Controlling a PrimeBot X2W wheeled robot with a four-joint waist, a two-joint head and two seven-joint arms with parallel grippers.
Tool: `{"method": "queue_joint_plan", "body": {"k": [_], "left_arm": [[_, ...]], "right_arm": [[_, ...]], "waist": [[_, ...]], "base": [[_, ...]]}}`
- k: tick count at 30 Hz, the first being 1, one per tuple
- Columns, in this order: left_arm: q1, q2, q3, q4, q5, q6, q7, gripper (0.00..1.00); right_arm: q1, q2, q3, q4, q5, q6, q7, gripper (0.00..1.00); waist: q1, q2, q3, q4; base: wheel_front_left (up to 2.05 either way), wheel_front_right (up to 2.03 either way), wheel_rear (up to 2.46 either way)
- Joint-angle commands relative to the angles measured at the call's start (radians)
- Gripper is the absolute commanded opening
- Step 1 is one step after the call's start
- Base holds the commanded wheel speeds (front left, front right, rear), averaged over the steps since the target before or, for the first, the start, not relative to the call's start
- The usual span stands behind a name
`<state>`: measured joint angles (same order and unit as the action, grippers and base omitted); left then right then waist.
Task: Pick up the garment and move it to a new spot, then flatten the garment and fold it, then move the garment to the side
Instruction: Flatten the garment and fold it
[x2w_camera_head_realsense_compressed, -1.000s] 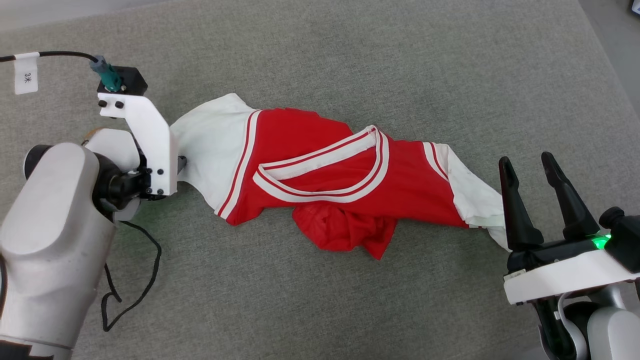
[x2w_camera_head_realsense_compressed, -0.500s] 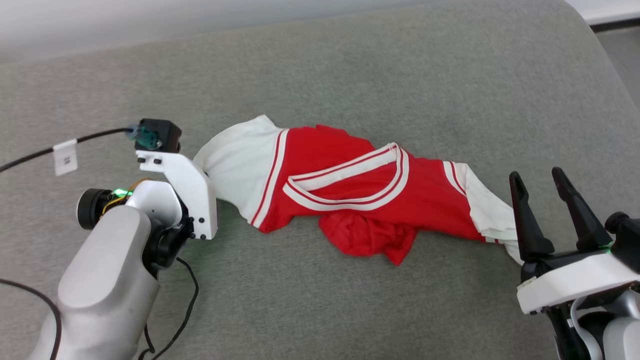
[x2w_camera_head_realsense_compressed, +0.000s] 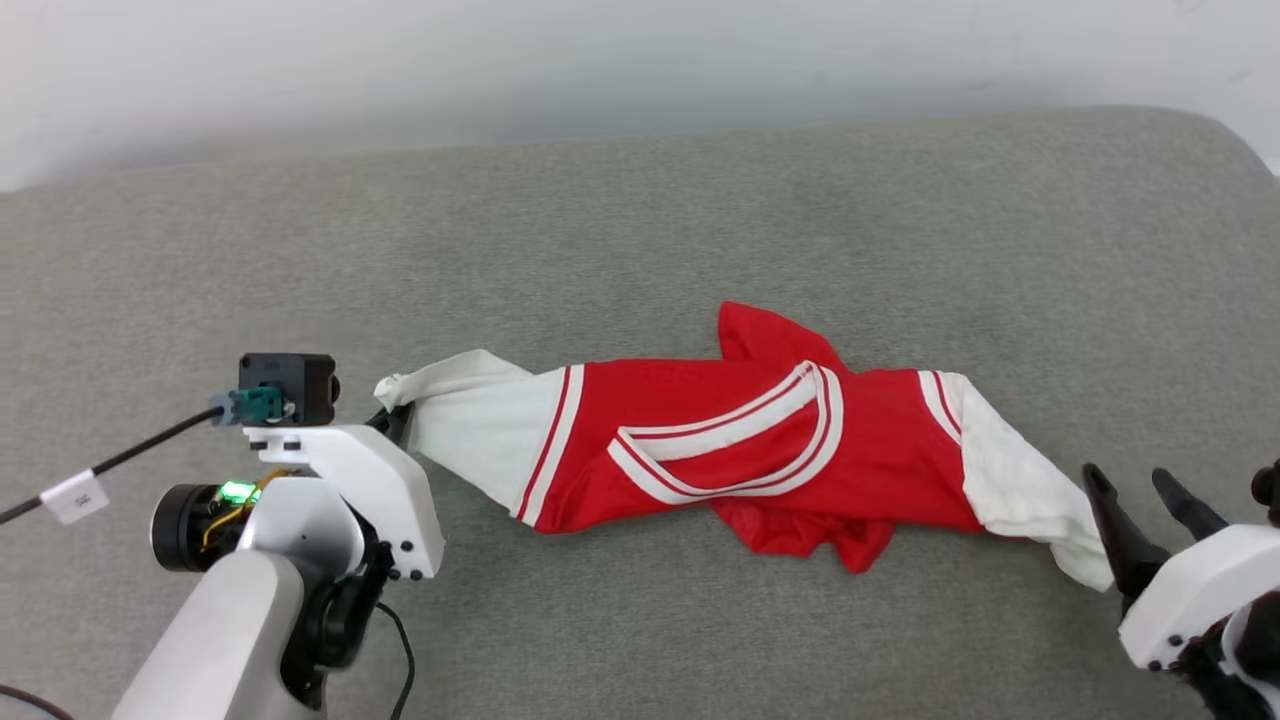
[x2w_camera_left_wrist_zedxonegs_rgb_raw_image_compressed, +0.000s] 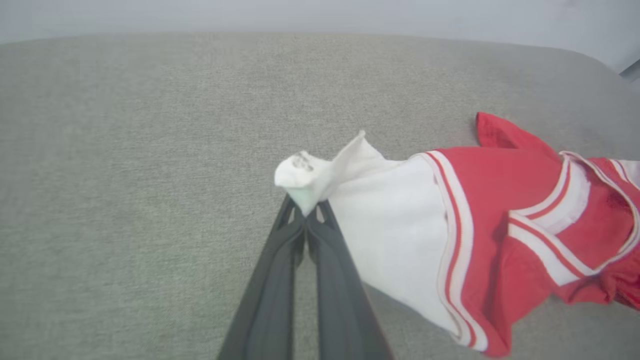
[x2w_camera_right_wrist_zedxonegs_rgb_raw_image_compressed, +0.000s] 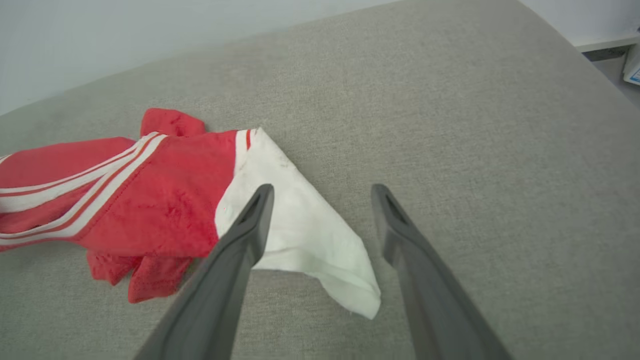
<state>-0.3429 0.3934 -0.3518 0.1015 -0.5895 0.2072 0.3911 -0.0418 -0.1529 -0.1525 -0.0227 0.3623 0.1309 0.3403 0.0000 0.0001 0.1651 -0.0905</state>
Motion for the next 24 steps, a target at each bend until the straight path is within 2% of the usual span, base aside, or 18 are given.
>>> {"method": "queue_joint_plan", "body": {"k": [1,6,11,19,20,21,22,24], "left_arm": [[0.026,0.006,0.003,-0.039,0.008,0.015,-0.006,0.0],[0.054,0.011,-0.007,-0.143,0.024,0.038,0.002,0.0],[0.036,0.0,-0.024,-0.189,0.033,0.039,0.005,0.0],[0.006,-0.012,-0.042,-0.176,0.036,0.03,-0.003,0.0],[0.004,-0.012,-0.043,-0.172,0.035,0.028,-0.004,0.0],[0.002,-0.013,-0.043,-0.169,0.033,0.026,-0.006,0.0],[0.002,-0.013,-0.044,-0.164,0.033,0.026,-0.005,0.0],[-0.002,-0.013,-0.044,-0.156,0.028,0.024,-0.007,0.0]], "right_arm": [[-0.03,-0.029,-0.005,0.023,0.02,0.0,0.044,1.0],[-0.1,-0.117,0.013,0.102,0.077,0.0,0.226,1.0],[-0.179,-0.177,0.089,0.161,0.128,0.0,0.367,1.0],[-0.219,-0.183,0.216,0.269,0.179,0.0,0.475,1.0],[-0.213,-0.18,0.23,0.288,0.184,0.0,0.489,0.62],[-0.209,-0.175,0.24,0.304,0.19,0.0,0.501,0.35],[-0.211,-0.174,0.25,0.317,0.194,0.0,0.505,0.02],[-0.218,-0.176,0.266,0.329,0.201,0.0,0.501,0.0]], "waist": [[0.0,-0.0001,-0.002,0.023],[0.0,-0.0001,0.029,0.058],[0.0,-0.0001,0.076,0.085],[0.0,-0.0001,0.126,0.101],[0.0,-0.0001,0.129,0.102],[0.0,-0.0001,0.131,0.102],[0.0,-0.0001,0.131,0.102],[0.0,-0.0001,0.128,0.1]], "base": [[0.0,0.0,0.0],[0.0,0.0,0.0],[0.0,0.0,0.0],[0.0,0.0,0.0],[0.0,0.0,0.0],[0.0,0.0,0.0],[0.0,0.0,0.0],[0.0,0.0,0.0]]}}
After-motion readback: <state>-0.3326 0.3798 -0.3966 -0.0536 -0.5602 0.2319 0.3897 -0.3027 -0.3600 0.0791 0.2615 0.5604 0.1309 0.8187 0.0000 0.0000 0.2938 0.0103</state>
